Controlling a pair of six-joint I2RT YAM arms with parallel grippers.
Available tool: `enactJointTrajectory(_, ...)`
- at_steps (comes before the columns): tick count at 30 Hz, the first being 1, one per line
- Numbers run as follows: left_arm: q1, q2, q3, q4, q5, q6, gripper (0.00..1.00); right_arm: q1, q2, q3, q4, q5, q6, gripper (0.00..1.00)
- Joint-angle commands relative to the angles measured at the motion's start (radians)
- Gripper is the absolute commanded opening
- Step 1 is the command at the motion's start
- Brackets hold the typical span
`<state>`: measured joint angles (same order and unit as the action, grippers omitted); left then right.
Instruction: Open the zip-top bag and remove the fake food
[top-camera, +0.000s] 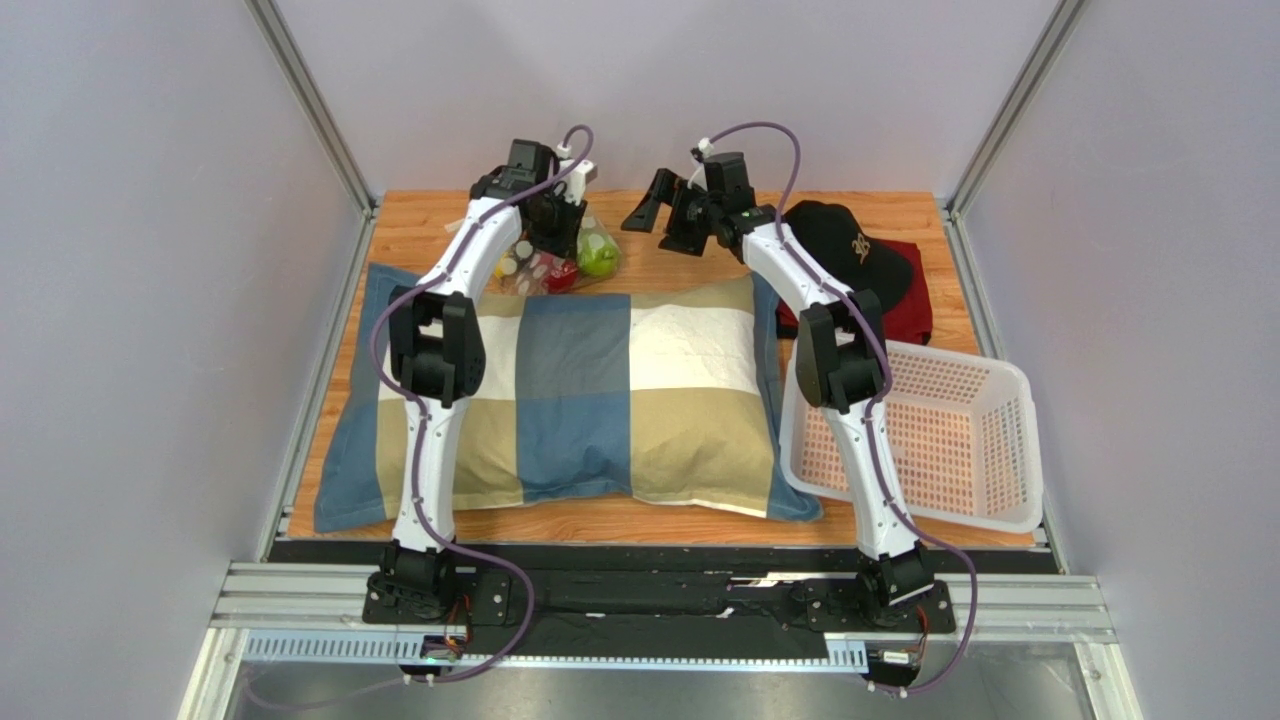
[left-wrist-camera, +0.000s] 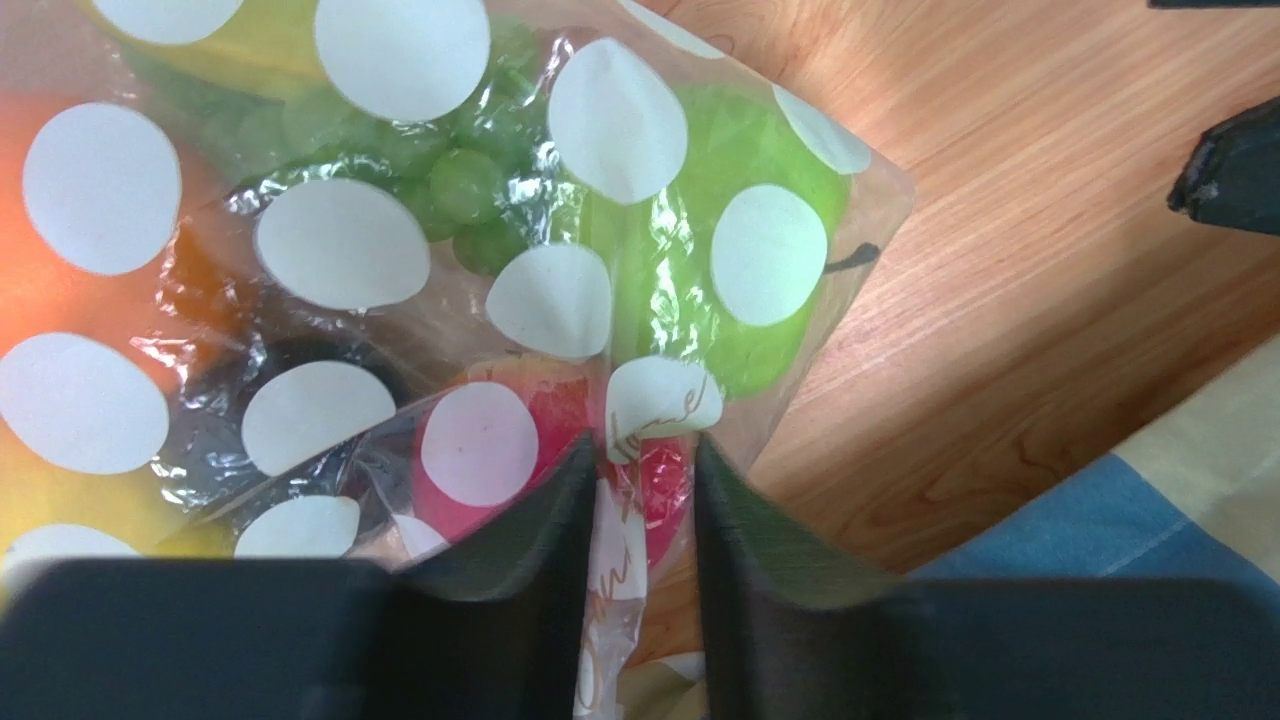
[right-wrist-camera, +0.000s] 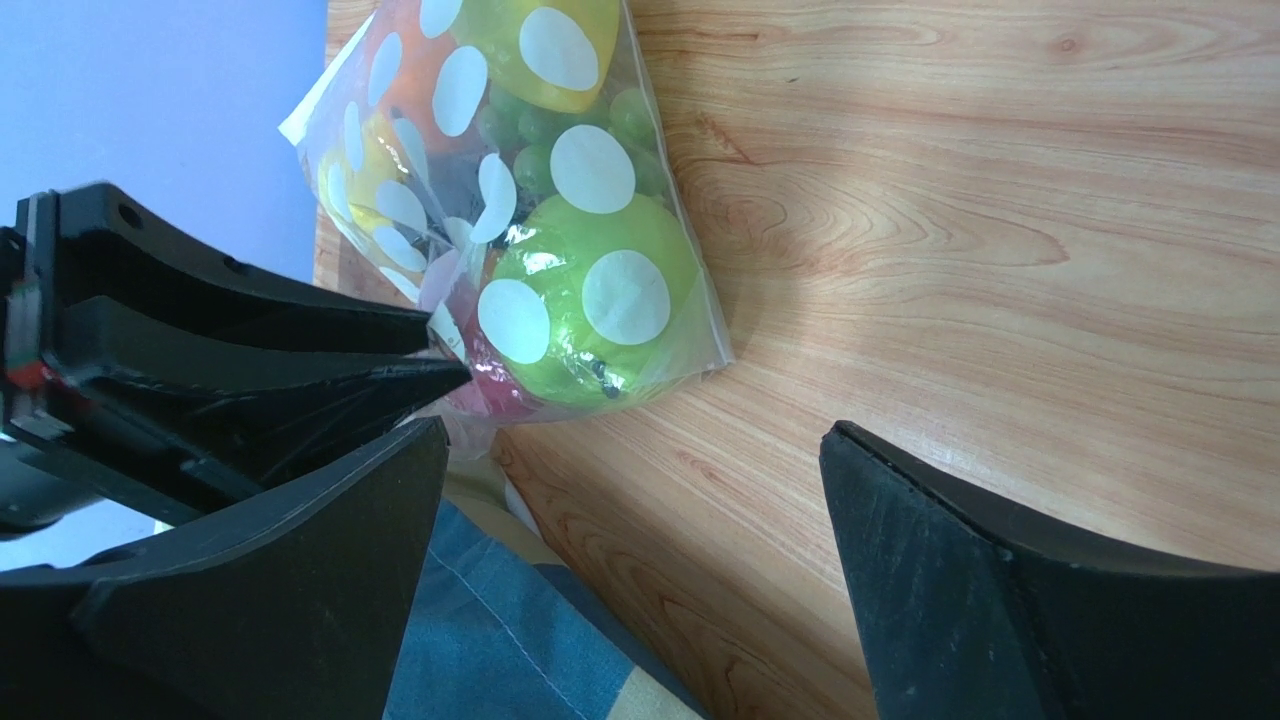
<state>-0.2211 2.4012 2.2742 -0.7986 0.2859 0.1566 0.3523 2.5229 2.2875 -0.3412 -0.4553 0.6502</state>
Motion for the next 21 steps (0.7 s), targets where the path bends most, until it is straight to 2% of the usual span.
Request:
enactJointTrajectory(1, -0.034, 0.026, 0.048, -0.034, -0.122, 0.100, 0.22, 0.004, -0.050, 0.021, 0.027, -0.005, -0.014, 1.00)
enactJointTrajectory(3, -0.037, 0.027, 0.057, -0.027, -0.169, 0.121, 0.07, 0.004, -0.050, 0.026, 0.022, -0.008, -0.015, 1.00)
enactJointTrajectory(5, -0.040, 0.024, 0.064, -0.007, -0.200, 0.124, 0.00, 0.004, -0.055, 0.018, 0.024, -0.005, -0.018, 1.00)
enactJointTrajectory(7, -0.041, 0.016, 0.062, 0.013, -0.196, 0.129, 0.00, 0.004, -0.058, 0.017, 0.013, 0.001, -0.029, 1.00)
enactJointTrajectory(10, -0.063, -0.026, 0.030, 0.050, -0.108, 0.146, 0.00, -0.001, -0.068, 0.017, -0.013, 0.010, -0.043, 1.00)
enactJointTrajectory(15, -0.165, -0.151, -0.181, 0.148, -0.070, 0.263, 0.00, -0.018, -0.073, 0.029, -0.038, 0.004, -0.052, 1.00)
enactJointTrajectory(21, -0.193, -0.284, -0.383, 0.254, -0.011, 0.264, 0.00, -0.018, -0.038, 0.073, -0.067, -0.049, -0.147, 1.00)
